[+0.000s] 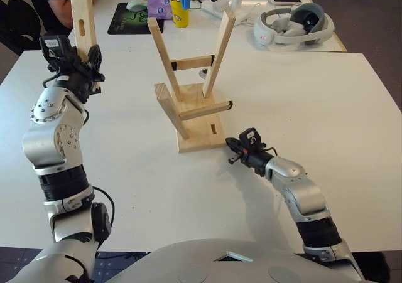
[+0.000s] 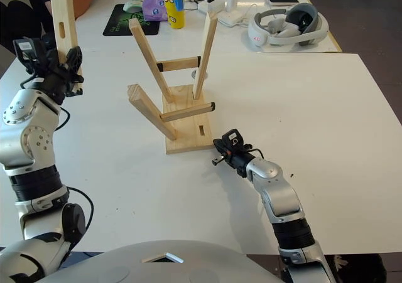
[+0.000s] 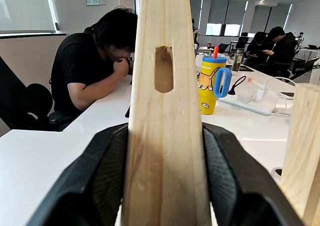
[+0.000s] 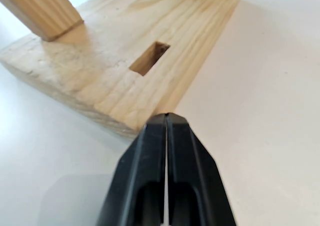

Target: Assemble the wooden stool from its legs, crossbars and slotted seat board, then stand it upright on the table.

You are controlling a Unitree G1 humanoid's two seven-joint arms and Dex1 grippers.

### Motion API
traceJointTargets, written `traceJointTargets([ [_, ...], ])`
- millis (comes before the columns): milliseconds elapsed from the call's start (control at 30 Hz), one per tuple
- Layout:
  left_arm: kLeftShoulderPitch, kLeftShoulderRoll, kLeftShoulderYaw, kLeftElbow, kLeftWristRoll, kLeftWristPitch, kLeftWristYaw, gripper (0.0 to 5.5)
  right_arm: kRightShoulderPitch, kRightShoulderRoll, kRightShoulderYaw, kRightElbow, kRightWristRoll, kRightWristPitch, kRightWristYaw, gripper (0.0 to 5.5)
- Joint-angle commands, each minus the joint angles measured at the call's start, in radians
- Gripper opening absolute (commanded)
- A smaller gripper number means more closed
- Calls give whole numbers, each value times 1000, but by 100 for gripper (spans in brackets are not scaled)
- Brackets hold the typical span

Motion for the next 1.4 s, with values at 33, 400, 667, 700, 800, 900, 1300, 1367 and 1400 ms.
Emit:
traceJointTargets([
  [33,-61,43,10,48,-2,-48,-21,207,11,6,22,-17,2,-2,13,0],
  [400,-160,42,16,56,-132,-92,-121,207,5,-50,-109,-20,49,-23,48,0],
  [667,-454,206,14,75,-462,117,-430,207,-163,-255,-478,-57,370,106,215,0],
  [700,-476,224,-3,73,-486,143,-465,207,-206,-263,-512,-77,445,149,227,20],
  [800,-558,242,-46,66,-590,241,-548,207,-388,-286,-582,-142,747,295,236,61],
  [900,-643,240,-87,121,-637,294,-615,207,-537,-290,-609,-154,968,362,202,111],
  [1300,-745,303,-271,281,-626,406,-950,207,-757,-267,-604,-67,1223,338,41,279],
  [1367,-734,305,-281,277,-628,419,-970,207,-763,-260,-600,-65,1247,331,23,314],
  [1400,-727,308,-288,273,-626,425,-982,207,-765,-260,-598,-67,1267,333,19,315],
])
